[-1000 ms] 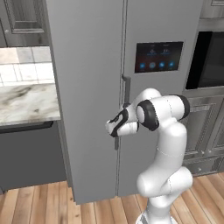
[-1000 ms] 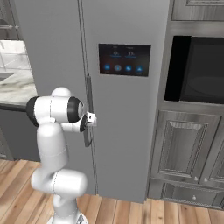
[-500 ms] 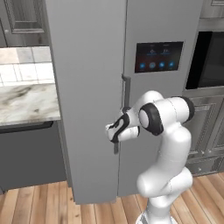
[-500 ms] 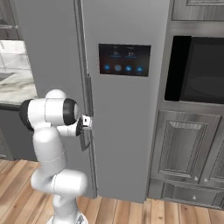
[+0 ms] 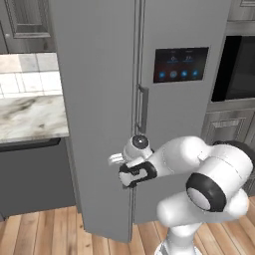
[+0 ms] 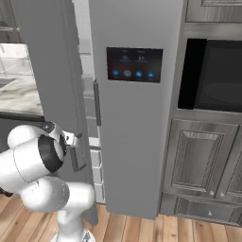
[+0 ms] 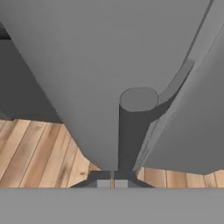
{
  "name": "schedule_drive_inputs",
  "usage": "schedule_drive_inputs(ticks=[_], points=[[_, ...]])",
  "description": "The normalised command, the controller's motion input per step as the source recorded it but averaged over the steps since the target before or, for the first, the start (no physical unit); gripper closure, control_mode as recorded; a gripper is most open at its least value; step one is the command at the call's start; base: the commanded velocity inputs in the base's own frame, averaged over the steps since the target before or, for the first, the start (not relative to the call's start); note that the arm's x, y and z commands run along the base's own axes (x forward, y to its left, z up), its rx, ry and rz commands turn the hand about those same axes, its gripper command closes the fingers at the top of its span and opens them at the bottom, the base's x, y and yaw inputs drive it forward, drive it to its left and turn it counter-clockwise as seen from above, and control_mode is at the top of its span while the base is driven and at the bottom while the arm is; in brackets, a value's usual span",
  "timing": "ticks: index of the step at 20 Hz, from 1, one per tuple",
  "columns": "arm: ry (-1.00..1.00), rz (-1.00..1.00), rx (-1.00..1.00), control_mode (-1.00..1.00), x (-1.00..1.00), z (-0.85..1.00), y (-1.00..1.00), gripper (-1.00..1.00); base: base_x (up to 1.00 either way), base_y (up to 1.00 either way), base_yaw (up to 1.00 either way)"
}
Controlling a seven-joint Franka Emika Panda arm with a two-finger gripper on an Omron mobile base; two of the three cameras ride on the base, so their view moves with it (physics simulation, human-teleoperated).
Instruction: Take the lemon wedge from the fridge and place it on the plate with fish on the dining counter.
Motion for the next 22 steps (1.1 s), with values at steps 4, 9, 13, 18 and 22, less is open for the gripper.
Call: schedule_drive_inputs(ticks=[4, 9, 13, 18, 22], points=[[0.0, -0.04, -0.05, -1.0, -0.78, 1.0, 0.98, -1.0, 0.0, 0.0, 0.0], [0.0, -0.22, 0.0, -1.0, -0.95, 0.99, 0.23, -1.0, 0.0, 0.0, 0.0], [-0.01, -0.29, 0.01, -1.0, -1.0, 0.75, -0.18, -1.0, 0.0, 0.0, 0.0], [-0.01, -0.17, 0.01, -1.0, -1.0, 0.82, -0.87, -1.0, 0.0, 0.0, 0.0], [0.0, -0.01, 0.05, -1.0, -0.72, 0.95, -1.0, -1.0, 0.0, 0.0, 0.0]])
